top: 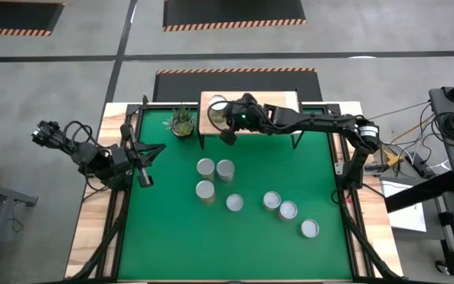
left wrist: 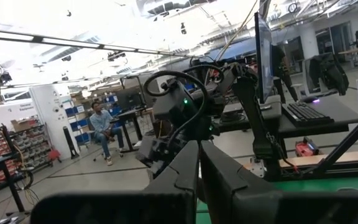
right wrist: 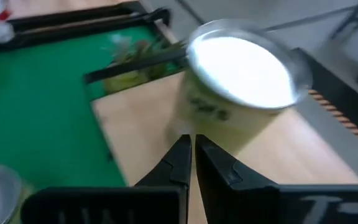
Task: Pick and place cans onto a shelf
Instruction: Put the canned pears on the shelf
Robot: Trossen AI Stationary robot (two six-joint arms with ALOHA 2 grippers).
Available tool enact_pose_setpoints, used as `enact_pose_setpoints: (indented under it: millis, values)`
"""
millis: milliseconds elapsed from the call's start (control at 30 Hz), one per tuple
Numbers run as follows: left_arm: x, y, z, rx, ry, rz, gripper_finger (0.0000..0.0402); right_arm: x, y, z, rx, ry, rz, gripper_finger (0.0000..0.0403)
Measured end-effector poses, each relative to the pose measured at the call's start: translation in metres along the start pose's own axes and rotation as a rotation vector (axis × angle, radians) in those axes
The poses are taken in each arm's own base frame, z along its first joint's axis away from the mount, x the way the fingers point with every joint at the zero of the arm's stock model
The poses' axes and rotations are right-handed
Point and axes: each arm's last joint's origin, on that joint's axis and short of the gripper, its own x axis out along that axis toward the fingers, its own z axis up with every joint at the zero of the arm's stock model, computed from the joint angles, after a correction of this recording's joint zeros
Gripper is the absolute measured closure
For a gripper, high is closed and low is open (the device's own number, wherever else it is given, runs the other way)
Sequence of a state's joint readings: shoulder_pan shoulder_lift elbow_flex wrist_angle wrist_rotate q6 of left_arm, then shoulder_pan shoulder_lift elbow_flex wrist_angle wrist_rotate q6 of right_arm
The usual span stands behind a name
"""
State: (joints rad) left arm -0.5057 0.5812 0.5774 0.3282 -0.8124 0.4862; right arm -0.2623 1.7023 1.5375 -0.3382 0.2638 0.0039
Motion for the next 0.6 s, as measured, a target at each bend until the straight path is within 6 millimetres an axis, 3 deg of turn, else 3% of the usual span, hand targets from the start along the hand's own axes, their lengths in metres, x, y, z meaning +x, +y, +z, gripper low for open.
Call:
enact_pose_setpoints:
  millis: [133,300,600]
  values:
    - [0.000,0.000,0.000,0.000,0.000,0.000,0.0402,0.000,0.002,-0.002,-0.103,0.015,0.062,0.0390]
    - [0.000,0.000,0.000,0.002,0.000,0.000,0.0402,0.016,-0.003,-0.002,-0.219,-0.035,0.036,0.0390]
    - [0.000,0.000,0.000,0.007,0.003,-0.001,0.0402,0.044,-0.023,-0.009,-0.207,-0.029,-0.012,0.0390]
